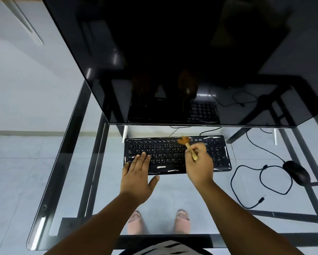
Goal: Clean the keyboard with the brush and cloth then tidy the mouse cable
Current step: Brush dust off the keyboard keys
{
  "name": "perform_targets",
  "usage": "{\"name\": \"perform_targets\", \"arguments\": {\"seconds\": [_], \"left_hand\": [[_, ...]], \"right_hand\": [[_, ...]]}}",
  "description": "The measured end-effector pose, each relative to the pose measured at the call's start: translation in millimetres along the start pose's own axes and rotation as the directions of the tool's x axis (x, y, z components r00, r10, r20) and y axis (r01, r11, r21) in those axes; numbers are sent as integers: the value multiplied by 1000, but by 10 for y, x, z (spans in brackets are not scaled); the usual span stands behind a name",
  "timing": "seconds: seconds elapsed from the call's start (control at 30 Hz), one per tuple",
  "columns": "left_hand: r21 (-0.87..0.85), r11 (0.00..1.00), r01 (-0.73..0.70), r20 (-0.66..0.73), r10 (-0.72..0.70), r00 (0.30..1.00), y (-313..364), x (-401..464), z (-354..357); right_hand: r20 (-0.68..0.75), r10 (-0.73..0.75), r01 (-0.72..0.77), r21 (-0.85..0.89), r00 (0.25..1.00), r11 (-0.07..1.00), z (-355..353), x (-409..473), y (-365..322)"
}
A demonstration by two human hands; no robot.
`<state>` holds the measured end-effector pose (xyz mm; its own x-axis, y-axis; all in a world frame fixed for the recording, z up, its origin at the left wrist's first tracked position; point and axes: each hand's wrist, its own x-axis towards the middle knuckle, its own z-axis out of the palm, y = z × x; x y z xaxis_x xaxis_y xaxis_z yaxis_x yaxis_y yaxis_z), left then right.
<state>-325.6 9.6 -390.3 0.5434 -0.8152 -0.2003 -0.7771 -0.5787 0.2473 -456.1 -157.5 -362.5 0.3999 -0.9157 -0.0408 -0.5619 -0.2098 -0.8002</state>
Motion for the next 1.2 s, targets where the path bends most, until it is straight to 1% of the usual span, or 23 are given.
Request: {"name": "perform_targets", "arguments": {"seconds": [0.03, 0.07, 0.1, 0.13, 0.17, 0.23, 0.27, 0.3, 0.37, 0.4, 0.43, 0.47, 0.5, 0.57, 0.63, 0.7, 0.8, 0.9, 1.0, 1.07, 1.13, 1.17, 1.2], "left_hand": [[7, 1000, 10, -3, -10, 1000, 26, 3, 0], [10, 1000, 17, -4, -17, 1000, 59, 11, -1], [6, 1000, 20, -6, -20, 1000, 81, 18, -5], [1, 1000, 17, -3, -17, 1000, 120, 30, -13], [-1, 1000, 11, 7, -11, 1000, 153, 42, -11], [1, 1000, -1, 22, 1, 1000, 214, 65, 3], [4, 1000, -11, 26, 10, 1000, 257, 80, 14], [2, 1000, -19, 27, 19, 999, 288, 92, 27], [-12, 999, -29, 30, 30, 999, 336, 117, 40], [-10, 999, -37, 42, 38, 998, 371, 137, 45], [-4, 999, -45, 53, 45, 998, 395, 154, 52], [-3, 999, -51, 62, 51, 997, 430, 170, 61], [-7, 999, -54, 71, 54, 996, 456, 183, 69], [-9, 999, -50, 91, 50, 995, 494, 197, 85], [10, 999, -50, 103, 48, 993, 531, 201, 100], [10, 999, -43, 103, 41, 994, 546, 204, 106], [17, 1000, -16, 91, 14, 996, 599, 215, 113], [30, 1000, -3, 82, 0, 997, 660, 226, 115], [23, 999, -30, 82, 28, 996, 729, 235, 127], [20, 999, -45, 83, 43, 996, 774, 237, 139], [25, 998, -61, 87, 59, 994, 815, 247, 147], [25, 997, -68, 87, 66, 994, 831, 254, 153], [24, 997, -72, 90, 70, 994, 849, 263, 163]], "right_hand": [[25, -11, 10, 37, 1000, 999, -27, 8, 11], [87, -41, 35, 67, 995, 997, -54, 16, 21], [161, -72, 61, 74, 984, 995, -62, 12, 29], [201, -91, 82, 52, 975, 995, -80, 7, 58], [190, -85, 83, 18, 978, 996, -94, 4, 87], [46, -27, 28, -18, 999, 999, -134, 18, 126], [-12, -6, 6, 11, 1000, 1000, -168, 32, 142], [-19, -10, 11, 51, 1000, 999, -188, 40, 146], [86, -90, 82, 97, 992, 992, -205, 53, 138], [146, -126, 115, 84, 981, 990, -219, 58, 152], [175, -133, 125, 54, 975, 991, -226, 64, 167], [159, -111, 108, 25, 981, 994, -245, 84, 191], [104, -75, 74, 13, 992, 997, -265, 105, 205], [-4, -21, 21, 50, 1000, 999, -317, 139, 235], [29, -35, 33, 64, 999, 997, -370, 167, 261], [59, -46, 46, 6, 997, 999, -402, 189, 288], [-33, 16, -17, -15, 999, 1000, -472, 234, 353], [-16, -3, 2, -42, 1000, 999, -495, 239, 387], [-114, 44, -40, 43, 992, 998, -549, 247, 418], [-79, 7, 2, 111, 997, 994, -592, 216, 452], [-7, -32, 33, 115, 999, 993, -628, 153, 511], [-12, -15, 16, 108, 1000, 994, -645, 132, 551], [-48, 22, -17, 106, 999, 994, -671, 126, 585]]}}
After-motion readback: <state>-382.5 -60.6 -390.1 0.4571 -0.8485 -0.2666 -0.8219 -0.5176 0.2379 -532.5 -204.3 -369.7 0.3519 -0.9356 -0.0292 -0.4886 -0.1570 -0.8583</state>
